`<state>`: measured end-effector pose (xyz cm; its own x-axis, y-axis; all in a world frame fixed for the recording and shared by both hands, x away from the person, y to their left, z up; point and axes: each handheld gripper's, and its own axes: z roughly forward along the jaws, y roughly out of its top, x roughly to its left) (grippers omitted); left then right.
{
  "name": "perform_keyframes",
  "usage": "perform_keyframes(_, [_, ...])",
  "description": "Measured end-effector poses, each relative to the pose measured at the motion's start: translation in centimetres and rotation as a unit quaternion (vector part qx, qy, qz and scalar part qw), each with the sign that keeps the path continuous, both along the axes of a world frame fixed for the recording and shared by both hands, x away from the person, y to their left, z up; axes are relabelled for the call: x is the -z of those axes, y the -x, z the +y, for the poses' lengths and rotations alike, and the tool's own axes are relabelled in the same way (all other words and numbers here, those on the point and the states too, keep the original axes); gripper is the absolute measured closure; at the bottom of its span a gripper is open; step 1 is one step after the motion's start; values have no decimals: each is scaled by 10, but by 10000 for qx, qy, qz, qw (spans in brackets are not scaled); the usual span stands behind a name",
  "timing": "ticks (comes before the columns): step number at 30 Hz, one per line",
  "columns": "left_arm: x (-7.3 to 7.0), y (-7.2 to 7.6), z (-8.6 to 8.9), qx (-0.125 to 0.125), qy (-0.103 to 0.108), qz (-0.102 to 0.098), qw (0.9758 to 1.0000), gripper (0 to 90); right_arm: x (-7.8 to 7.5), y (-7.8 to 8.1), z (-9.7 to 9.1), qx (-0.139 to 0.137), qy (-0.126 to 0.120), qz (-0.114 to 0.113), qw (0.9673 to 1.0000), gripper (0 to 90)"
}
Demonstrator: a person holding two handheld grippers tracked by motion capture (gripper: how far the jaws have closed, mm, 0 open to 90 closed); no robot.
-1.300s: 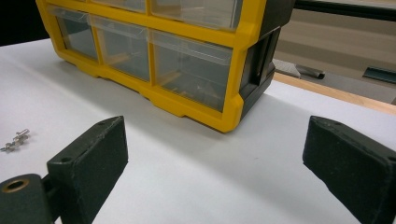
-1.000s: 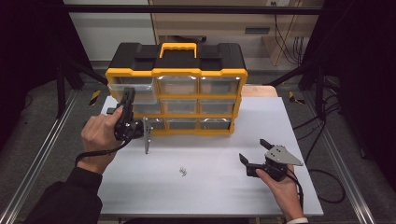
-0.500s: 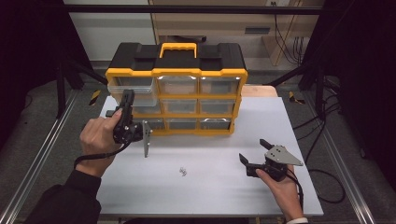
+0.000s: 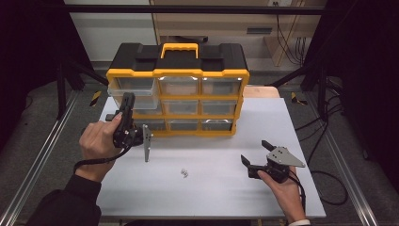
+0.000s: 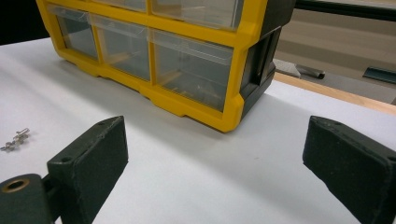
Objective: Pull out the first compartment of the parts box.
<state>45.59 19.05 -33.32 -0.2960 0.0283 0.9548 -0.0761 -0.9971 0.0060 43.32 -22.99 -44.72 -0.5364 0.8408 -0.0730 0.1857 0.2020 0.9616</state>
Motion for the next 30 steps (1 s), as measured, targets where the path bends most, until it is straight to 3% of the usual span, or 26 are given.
perform_keyframes(2, [0, 0, 1, 81, -26, -56, 9999, 837, 0, 0, 0, 0, -1, 0, 10000, 68])
perform_keyframes(9, [0, 4, 0, -18, -2, -6, 10000, 837, 0, 0, 0, 2, -2, 0, 10000, 68])
perform_keyframes(10, [1, 2, 0, 129, 14, -68, 9999, 837, 0, 0, 0, 2, -2, 2, 10000, 68])
perform_keyframes(12, [1, 5, 0, -16, -1, -15, 10000, 837, 0, 0, 0, 0, -2, 3, 10000, 68])
perform_keyframes(29, [2, 12, 2, 91, -29, -107, 9999, 837, 0, 0, 0, 1, 11, 1, 10000, 68])
perform_keyframes(30, [1, 14, 1, 1, -18, -61, 10000, 837, 0, 0, 0, 2, 10, 0, 10000, 68])
